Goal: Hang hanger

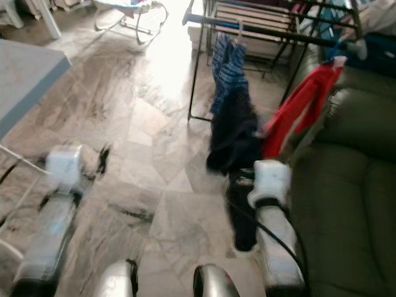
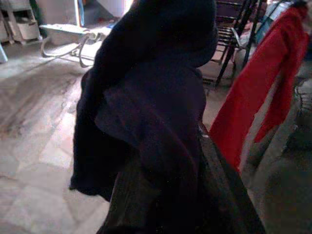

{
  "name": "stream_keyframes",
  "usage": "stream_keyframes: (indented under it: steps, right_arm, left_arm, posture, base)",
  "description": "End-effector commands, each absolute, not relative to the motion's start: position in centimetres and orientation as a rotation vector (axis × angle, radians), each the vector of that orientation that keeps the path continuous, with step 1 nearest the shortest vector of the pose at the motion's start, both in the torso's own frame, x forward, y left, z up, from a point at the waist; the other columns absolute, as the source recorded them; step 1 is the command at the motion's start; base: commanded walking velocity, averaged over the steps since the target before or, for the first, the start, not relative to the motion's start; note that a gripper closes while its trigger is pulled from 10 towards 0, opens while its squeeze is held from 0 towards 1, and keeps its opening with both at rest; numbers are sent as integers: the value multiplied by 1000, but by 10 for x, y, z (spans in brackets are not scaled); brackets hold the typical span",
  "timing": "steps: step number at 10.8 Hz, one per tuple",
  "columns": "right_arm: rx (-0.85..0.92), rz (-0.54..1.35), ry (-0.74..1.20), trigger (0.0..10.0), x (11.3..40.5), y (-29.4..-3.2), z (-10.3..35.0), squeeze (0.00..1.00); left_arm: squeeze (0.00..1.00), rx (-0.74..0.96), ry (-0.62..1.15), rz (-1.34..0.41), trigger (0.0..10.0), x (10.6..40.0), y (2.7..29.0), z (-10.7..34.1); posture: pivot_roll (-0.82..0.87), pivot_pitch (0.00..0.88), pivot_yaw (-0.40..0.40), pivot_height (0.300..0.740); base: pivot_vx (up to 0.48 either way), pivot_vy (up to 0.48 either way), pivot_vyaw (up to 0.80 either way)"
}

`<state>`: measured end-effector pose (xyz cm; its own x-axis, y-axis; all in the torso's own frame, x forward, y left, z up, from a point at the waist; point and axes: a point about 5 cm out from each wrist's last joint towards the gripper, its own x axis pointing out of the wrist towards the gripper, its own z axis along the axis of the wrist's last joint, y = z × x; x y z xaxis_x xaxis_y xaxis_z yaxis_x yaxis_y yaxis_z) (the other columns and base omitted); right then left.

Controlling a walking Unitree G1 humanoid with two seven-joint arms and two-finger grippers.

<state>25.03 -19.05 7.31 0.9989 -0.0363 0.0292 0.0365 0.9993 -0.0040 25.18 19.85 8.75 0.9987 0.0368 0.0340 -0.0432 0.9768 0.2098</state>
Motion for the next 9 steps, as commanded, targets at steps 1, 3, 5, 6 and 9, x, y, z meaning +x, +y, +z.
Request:
stream_keyframes:
  steps: [1,3,5,6,9]
  right_arm:
    - [-87,-36,-110,10000,244,-199,85,0]
    - [-123,6,-59,10000,216,-214,86,0]
    - [-95,-3,-31,10000,205,-218,82,0]
    - [-78,7,-55,10000,211,-213,89,0]
    - [-45,26,-108,10000,229,-201,103,0]
  left_arm:
    - [0,222,-42,11,10000,242,194,90]
    - [0,272,-22,30,10000,196,192,81]
    - [0,285,6,91,10000,183,188,79]
    - [0,255,-6,130,10000,190,183,86]
    - [0,270,-64,84,10000,202,177,97]
  posture:
    - [49,164,-56,740]
    - [23,198,-95,740]
    - [22,212,-93,740]
    - [24,211,-83,740]
    - [25,226,-108,740]
  base:
    - [0,0,0]
    - [0,0,0]
    - [0,0,0]
    - [0,0,0]
    - [0,0,0]
